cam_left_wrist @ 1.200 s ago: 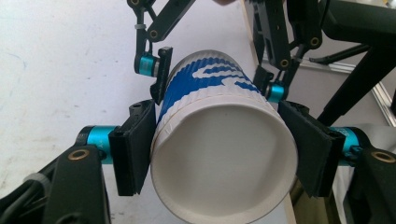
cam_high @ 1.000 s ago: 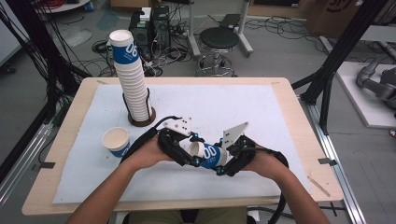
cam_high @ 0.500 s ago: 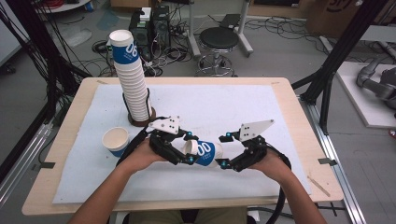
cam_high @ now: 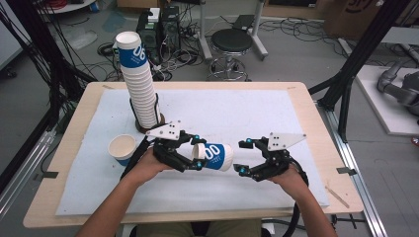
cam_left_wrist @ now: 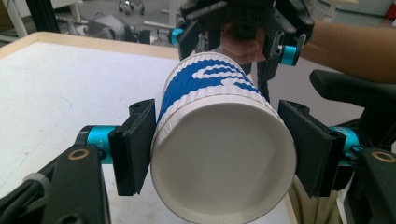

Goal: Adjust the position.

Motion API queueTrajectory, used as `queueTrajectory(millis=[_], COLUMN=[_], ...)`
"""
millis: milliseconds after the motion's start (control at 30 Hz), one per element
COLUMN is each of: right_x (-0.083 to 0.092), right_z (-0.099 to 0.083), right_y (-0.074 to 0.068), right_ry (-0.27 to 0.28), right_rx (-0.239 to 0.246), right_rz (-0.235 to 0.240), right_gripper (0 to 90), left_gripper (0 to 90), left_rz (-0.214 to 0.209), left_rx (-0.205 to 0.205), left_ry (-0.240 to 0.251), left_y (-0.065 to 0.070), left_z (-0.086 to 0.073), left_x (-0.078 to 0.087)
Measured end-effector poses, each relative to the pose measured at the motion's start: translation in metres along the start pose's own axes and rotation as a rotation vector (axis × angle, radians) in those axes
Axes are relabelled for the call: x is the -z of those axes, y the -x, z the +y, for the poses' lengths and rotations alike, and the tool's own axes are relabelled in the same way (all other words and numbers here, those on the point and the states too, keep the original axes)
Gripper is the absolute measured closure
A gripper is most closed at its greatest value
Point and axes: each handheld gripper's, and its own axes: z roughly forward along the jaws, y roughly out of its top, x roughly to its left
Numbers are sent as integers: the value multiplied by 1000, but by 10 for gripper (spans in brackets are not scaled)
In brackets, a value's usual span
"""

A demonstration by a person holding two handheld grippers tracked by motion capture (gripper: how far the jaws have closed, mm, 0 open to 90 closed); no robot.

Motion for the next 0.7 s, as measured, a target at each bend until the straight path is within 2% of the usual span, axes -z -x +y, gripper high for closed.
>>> queueTrajectory(millis=[300, 433, 700], right_x=[0, -2, -9], right_z=[-10, -12, -13], right_y=[-1, -2, -5], right_ry=[39, 46, 45], right_rx=[-34, -58, -59], right_rz=[0, 22, 48], right_gripper=[197, 197, 197], left_gripper=[304, 304, 304], left_rz=[-40, -50, -68], left_rx=[-9, -15, -20], left_ry=[56, 63, 71], left_y=[0, -1, 0], left_z=[-3, -3, -4], left_x=[2, 2, 0])
